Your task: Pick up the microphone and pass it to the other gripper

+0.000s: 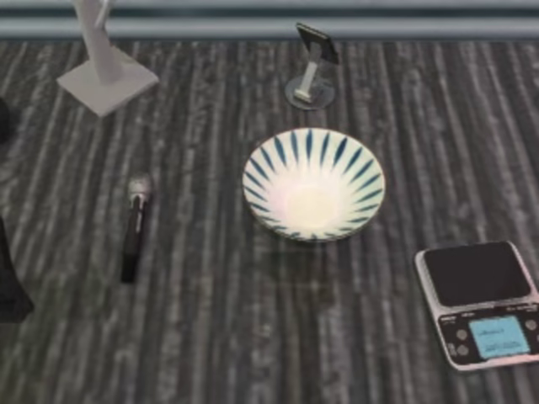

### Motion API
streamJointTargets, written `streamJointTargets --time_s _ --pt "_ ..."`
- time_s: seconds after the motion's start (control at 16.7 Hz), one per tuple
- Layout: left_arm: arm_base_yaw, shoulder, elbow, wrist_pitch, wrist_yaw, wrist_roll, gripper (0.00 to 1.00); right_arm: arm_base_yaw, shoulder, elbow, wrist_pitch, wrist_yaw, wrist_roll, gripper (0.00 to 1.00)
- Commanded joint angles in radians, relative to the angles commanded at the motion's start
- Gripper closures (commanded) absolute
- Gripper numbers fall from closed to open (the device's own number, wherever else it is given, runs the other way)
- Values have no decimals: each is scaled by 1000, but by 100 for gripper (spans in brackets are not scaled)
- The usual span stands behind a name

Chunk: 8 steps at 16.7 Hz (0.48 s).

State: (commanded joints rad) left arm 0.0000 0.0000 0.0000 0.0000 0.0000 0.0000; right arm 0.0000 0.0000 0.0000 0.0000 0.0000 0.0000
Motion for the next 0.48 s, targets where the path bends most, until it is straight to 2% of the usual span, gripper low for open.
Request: streamJointTargets --time_s 0.24,0.48 --pt "-7 31 27 -22 1 -3 0 0 0 0 0 0 0 0" --pt "-41 220 177 -142 2 -23 0 0 0 0 0 0 0 0"
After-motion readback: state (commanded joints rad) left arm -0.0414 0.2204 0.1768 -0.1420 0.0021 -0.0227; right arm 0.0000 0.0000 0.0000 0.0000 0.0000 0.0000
